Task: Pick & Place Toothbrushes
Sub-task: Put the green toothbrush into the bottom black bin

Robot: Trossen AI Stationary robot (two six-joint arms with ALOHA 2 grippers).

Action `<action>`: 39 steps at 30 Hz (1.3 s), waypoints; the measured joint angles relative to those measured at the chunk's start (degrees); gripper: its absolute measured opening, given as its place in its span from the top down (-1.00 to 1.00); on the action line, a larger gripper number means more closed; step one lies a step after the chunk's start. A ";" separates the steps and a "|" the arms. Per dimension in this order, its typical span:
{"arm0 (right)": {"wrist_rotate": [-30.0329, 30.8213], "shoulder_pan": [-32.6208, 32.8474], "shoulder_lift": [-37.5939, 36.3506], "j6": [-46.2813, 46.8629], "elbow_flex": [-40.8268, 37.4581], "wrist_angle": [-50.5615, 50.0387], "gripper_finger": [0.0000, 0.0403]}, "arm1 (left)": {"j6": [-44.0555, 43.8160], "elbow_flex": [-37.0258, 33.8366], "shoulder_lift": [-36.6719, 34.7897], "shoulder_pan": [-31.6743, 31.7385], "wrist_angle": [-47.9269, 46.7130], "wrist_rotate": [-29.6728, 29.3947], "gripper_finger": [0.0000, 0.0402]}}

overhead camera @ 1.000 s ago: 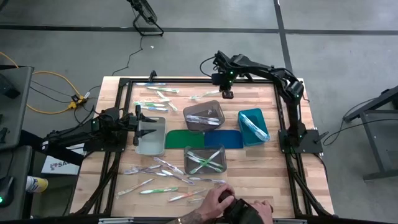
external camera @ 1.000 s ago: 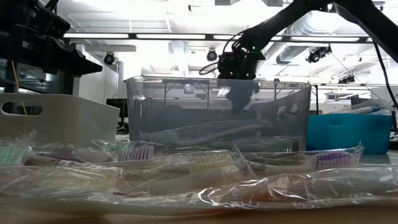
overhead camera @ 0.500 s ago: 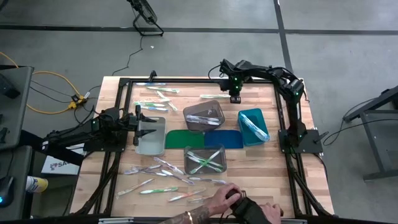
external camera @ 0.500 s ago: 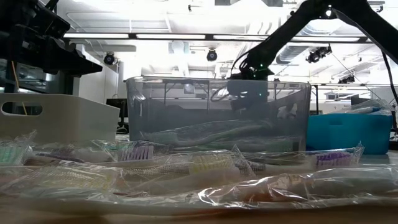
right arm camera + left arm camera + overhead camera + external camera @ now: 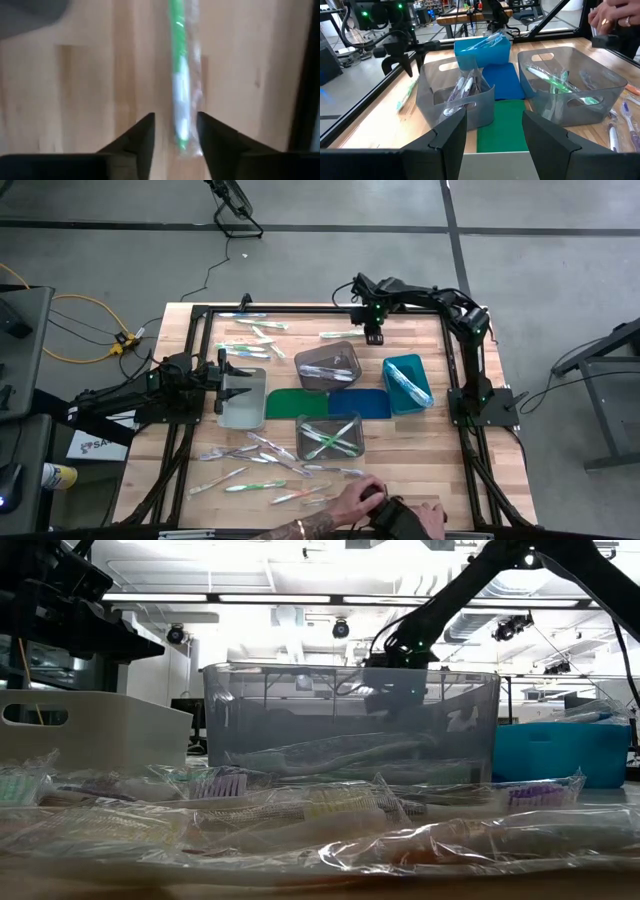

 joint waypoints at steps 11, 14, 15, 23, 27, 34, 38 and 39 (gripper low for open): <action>3.61 1.33 3.07 -0.29 0.14 2.69 0.42 | 0.00 0.00 -0.01 0.00 0.00 -0.01 0.07; 3.69 1.30 3.06 1.97 0.12 2.91 0.74 | 0.00 0.00 -0.01 0.00 0.00 -0.02 0.07; 3.70 1.27 3.05 3.22 0.12 2.97 0.85 | 0.00 0.00 -0.01 0.00 0.00 0.00 0.07; 4.59 0.93 -3.00 13.48 -0.18 1.26 0.93 | 0.00 0.02 -0.01 0.00 0.02 0.00 0.07; 1.26 1.10 -9.46 15.58 -0.02 -3.65 0.93 | 0.00 0.00 -0.01 0.00 0.00 0.00 0.07; -16.31 7.26 -18.66 21.95 -0.01 -17.45 0.93 | 0.00 0.00 -0.01 0.00 0.00 0.00 0.07; -16.89 14.72 -21.92 23.35 -0.10 -20.64 0.93 | 0.00 0.01 0.01 0.00 0.02 -0.02 0.07; -17.05 16.82 -22.46 24.05 -0.12 -21.05 0.93 | 0.00 0.00 0.00 0.00 0.00 -0.02 0.07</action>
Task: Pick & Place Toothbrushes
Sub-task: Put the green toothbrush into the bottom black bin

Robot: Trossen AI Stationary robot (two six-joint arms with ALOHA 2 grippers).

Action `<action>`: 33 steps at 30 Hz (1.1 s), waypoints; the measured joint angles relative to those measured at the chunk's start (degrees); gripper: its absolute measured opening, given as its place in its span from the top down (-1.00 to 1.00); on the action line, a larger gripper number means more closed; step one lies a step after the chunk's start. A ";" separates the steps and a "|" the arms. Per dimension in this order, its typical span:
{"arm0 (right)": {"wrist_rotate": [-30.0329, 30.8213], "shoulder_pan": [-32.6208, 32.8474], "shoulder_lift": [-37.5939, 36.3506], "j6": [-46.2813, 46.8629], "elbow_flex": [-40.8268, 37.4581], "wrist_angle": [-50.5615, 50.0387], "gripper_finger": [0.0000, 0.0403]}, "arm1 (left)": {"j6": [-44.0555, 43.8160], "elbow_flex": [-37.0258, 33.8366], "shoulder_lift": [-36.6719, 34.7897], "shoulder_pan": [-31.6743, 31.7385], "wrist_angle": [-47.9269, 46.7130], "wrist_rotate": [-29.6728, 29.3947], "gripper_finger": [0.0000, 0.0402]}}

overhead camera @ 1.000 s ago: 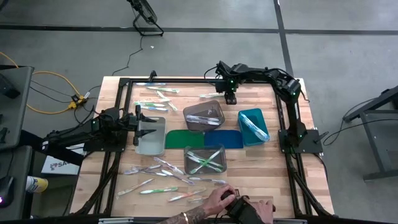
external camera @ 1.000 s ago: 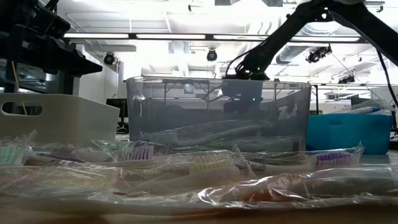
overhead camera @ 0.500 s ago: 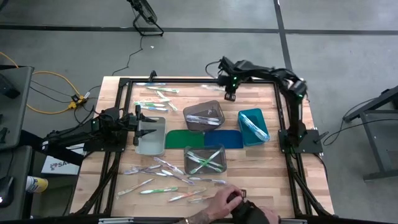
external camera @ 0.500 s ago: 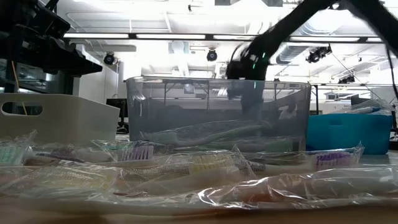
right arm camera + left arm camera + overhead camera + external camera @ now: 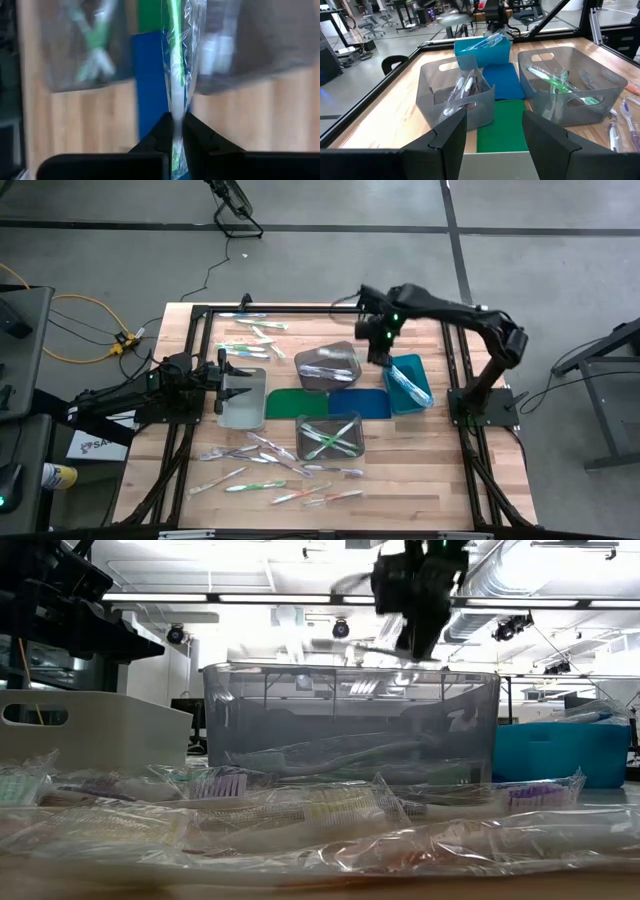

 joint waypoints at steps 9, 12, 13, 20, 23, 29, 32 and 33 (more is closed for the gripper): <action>2.72 19.58 -4.27 9.50 -10.66 7.57 0.93 | 0.00 0.00 -0.01 0.00 0.00 0.02 0.07; 2.82 23.92 -4.37 17.97 -12.16 11.37 0.93 | 0.00 0.00 -0.01 0.00 0.00 0.02 0.07; 3.13 25.01 -4.26 21.35 -12.20 12.62 0.93 | 0.00 0.00 -0.01 0.00 0.00 0.00 0.07; 6.23 29.62 -2.27 38.93 -12.11 21.15 0.93 | 0.00 0.00 -0.01 0.00 0.02 0.02 0.07; 6.16 31.82 -1.11 43.19 -12.16 23.23 0.93 | 0.00 0.00 -0.01 0.00 0.00 0.02 0.07; 6.47 35.55 2.04 50.29 -12.13 28.77 0.93 | -0.01 0.01 0.01 0.00 0.00 0.04 0.07; 7.72 36.28 3.50 52.49 -12.13 30.95 0.93 | 0.00 0.00 0.00 0.00 0.00 0.05 0.07; 7.98 36.37 4.05 52.72 -12.13 31.35 0.93 | 0.00 0.00 0.01 0.00 -0.01 0.01 0.07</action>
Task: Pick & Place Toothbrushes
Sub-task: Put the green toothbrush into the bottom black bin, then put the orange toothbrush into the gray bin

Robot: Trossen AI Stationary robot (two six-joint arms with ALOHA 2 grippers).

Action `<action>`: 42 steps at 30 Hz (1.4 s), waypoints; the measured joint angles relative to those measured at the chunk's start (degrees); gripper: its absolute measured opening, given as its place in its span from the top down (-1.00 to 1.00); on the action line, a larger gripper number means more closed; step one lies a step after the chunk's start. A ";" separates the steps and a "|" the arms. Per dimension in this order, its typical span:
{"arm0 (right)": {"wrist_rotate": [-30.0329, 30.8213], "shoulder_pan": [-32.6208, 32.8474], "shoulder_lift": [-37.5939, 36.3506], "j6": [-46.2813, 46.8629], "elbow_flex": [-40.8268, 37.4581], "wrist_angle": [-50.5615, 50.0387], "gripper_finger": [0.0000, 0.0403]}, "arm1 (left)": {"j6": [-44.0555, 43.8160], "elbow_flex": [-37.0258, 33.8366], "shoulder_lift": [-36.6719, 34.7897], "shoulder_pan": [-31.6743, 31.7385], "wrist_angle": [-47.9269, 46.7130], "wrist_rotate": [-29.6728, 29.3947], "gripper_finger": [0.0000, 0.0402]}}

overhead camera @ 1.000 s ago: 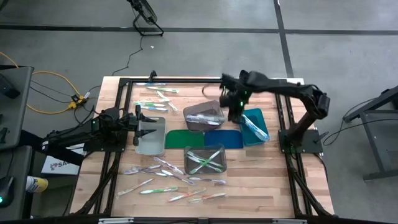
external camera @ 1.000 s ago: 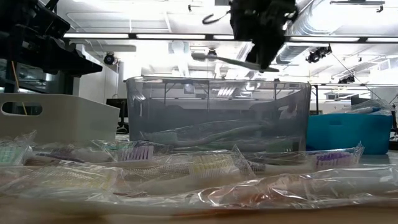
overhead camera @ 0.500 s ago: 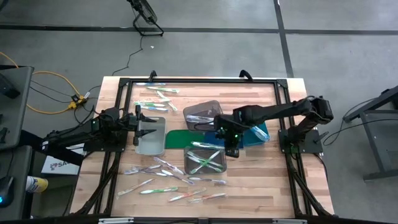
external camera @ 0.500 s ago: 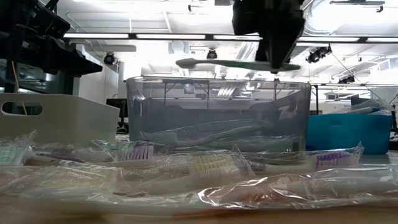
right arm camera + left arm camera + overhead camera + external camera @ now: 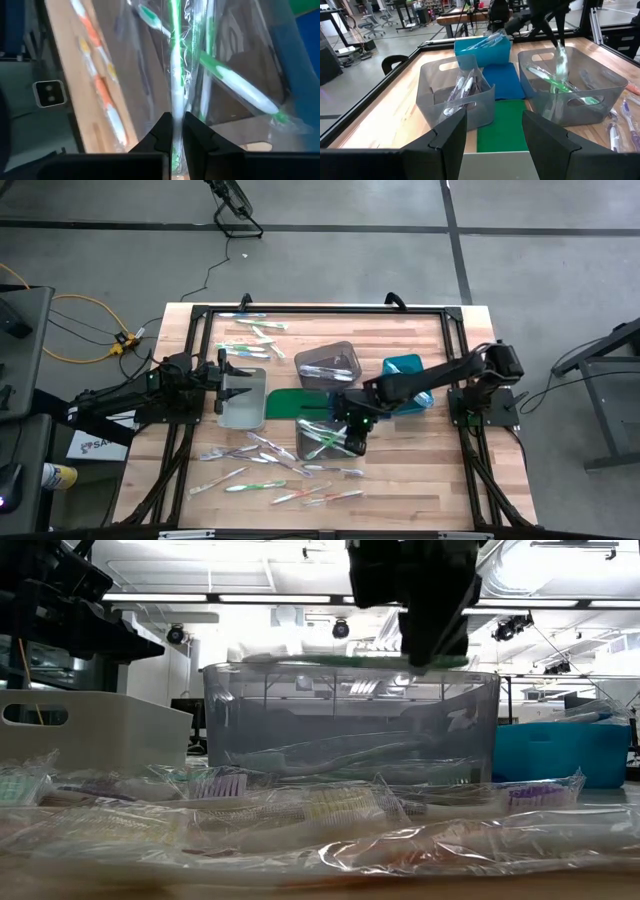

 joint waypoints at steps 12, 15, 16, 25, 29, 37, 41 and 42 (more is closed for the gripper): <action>2.53 1.19 2.88 0.04 -0.01 -0.98 0.69 | 0.00 0.00 0.00 0.00 0.01 0.00 0.07; 3.63 1.15 2.90 2.86 -0.01 -0.96 0.68 | 0.00 0.00 0.00 0.00 0.01 0.02 0.07; 4.03 1.12 2.88 4.33 -0.01 -0.89 0.68 | 0.00 0.00 0.00 0.00 0.01 0.02 0.07; 5.56 4.28 0.46 8.53 0.04 1.43 0.66 | -0.01 0.00 -0.01 0.00 0.01 0.02 0.07; 9.43 8.13 -0.23 5.14 0.02 1.26 0.66 | -0.01 0.00 -0.01 0.00 0.01 0.01 0.07; 15.31 16.58 -0.88 -0.68 0.04 1.68 0.66 | -0.01 0.00 -0.01 0.00 0.01 0.02 0.07; 18.48 22.23 -0.95 -0.58 -0.75 3.51 0.63 | 0.00 0.00 0.00 0.00 0.01 0.00 0.07; 19.13 23.49 -0.97 -0.24 -1.52 4.66 0.60 | -0.02 0.00 -0.01 0.00 0.01 0.00 0.07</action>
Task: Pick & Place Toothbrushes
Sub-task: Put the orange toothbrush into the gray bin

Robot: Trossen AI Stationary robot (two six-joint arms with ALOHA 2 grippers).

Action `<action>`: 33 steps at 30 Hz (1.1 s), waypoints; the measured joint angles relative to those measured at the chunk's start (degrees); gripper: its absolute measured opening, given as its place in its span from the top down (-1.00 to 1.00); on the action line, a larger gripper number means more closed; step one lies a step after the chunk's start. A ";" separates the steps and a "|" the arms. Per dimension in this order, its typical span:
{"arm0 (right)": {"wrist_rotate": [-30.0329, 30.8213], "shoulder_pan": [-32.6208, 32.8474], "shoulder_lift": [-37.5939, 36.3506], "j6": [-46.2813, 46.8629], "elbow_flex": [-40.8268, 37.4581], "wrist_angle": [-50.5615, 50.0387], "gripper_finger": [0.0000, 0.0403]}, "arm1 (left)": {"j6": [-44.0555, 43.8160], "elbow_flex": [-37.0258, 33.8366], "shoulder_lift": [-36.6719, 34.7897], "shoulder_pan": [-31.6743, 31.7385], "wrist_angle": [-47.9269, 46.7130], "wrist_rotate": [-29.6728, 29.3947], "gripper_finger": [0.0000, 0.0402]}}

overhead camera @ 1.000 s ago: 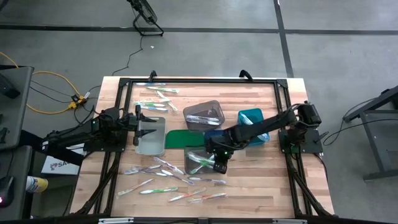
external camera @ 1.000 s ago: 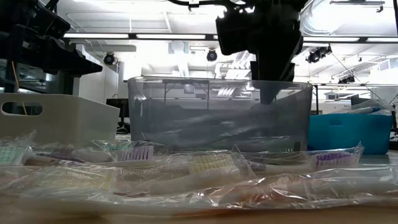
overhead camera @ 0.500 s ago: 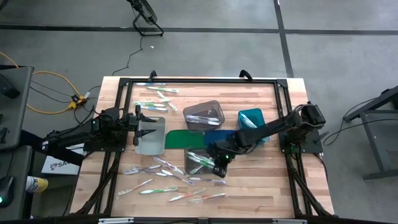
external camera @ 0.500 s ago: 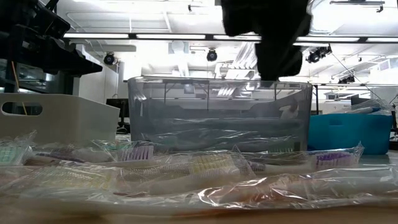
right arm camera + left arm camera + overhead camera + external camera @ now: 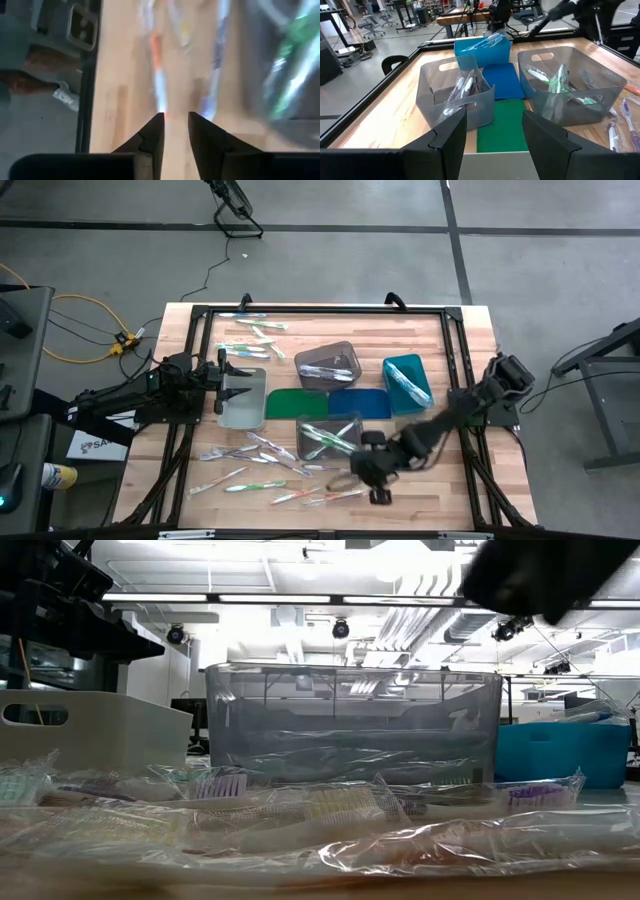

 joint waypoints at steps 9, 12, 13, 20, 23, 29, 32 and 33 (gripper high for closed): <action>4.84 7.35 3.20 -0.78 -4.93 11.09 0.09 | 0.02 0.01 0.00 0.00 0.00 0.02 0.07; 8.19 7.82 5.43 -4.87 -4.75 15.55 0.00 | 0.02 0.00 0.00 0.00 0.00 0.02 0.07; 8.85 7.96 6.33 -6.01 -4.78 16.45 -0.02 | 0.02 0.00 0.01 0.00 0.01 0.01 0.07; 9.01 7.97 11.61 -10.33 -4.80 23.66 -0.02 | 0.02 0.00 0.00 0.00 0.00 0.01 0.07; 10.30 7.97 13.41 -11.15 -4.80 24.30 -0.01 | 0.02 0.00 -0.01 0.00 0.00 0.02 0.07; 13.29 7.73 15.17 -11.08 -4.80 23.32 0.06 | 0.02 0.00 0.00 0.00 0.01 0.01 0.07; 13.37 7.35 15.17 -10.74 -4.80 22.32 0.13 | 0.02 0.00 0.00 0.00 0.02 0.02 0.07; 13.27 7.16 15.17 -10.54 -4.80 22.10 0.17 | 0.02 0.00 0.01 0.00 0.00 0.01 0.07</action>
